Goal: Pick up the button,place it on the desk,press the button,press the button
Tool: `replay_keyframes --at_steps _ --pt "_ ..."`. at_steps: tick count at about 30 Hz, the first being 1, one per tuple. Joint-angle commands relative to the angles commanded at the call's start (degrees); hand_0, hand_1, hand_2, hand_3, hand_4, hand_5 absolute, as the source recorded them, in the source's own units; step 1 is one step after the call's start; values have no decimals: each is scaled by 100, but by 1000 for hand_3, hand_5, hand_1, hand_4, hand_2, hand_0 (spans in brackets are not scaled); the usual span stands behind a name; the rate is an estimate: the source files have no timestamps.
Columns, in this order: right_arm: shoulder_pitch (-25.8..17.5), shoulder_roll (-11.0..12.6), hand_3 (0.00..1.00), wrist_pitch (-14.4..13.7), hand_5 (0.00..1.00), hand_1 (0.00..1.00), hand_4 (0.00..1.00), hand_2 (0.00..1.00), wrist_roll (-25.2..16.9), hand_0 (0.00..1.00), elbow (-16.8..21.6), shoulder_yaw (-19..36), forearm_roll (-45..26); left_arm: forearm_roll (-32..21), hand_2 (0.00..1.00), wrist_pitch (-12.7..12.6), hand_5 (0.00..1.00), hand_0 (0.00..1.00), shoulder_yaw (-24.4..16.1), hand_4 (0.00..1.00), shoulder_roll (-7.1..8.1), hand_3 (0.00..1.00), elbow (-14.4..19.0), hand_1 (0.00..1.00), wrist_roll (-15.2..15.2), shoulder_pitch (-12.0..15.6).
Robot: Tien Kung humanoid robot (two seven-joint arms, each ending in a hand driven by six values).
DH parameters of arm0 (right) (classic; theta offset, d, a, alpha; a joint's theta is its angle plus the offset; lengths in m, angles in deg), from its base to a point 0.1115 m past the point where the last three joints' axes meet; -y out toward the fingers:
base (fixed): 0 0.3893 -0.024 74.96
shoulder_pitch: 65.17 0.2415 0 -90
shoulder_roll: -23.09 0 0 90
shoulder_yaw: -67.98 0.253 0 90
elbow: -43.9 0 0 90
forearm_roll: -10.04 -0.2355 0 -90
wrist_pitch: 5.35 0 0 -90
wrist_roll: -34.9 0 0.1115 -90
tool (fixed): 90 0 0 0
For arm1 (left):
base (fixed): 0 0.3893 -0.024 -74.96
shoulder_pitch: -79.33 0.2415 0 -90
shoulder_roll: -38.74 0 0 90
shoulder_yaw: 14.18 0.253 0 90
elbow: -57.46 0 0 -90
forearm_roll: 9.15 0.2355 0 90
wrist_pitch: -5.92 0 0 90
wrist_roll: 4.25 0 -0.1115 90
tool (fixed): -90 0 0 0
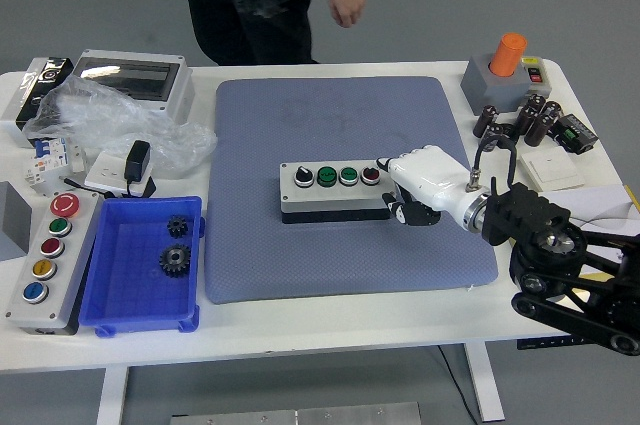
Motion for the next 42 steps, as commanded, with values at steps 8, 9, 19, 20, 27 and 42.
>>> replay_keyframes --at_steps 8,9,19,20,27,42 --pt "-314 300 732 -29 191 412 399 254 -90 502 386 966 -291 -27 620 4 415 666 22 606 -1 640 -5 694 -3 12" --pt "-398 324 732 -20 191 412 399 254 -117 502 424 1093 -368 -29 620 5 415 666 22 606 -1 640 -6 694 -3 15" --pt "-1343 301 908 -58 462 713 979 751 -643 687 429 2624 -1219 -26 620 11 419 666 -6 605 -12 639 -11 695 -8 59" --pt "-1412 271 908 -89 462 713 979 751 -685 687 394 2786 -1282 -22 620 10 419 666 -12 605 -12 639 -11 695 -8 64" --pt "-1693 121 998 -222 574 866 998 949 -850 864 198 3646 -1468 -18 621 9 419 666 -62 604 -10 639 -18 695 -6 107" --pt "-2320 40 998 -379 690 920 998 975 -1004 920 73 4634 -1437 -79 621 18 418 666 -52 607 58 642 -46 695 -19 182"
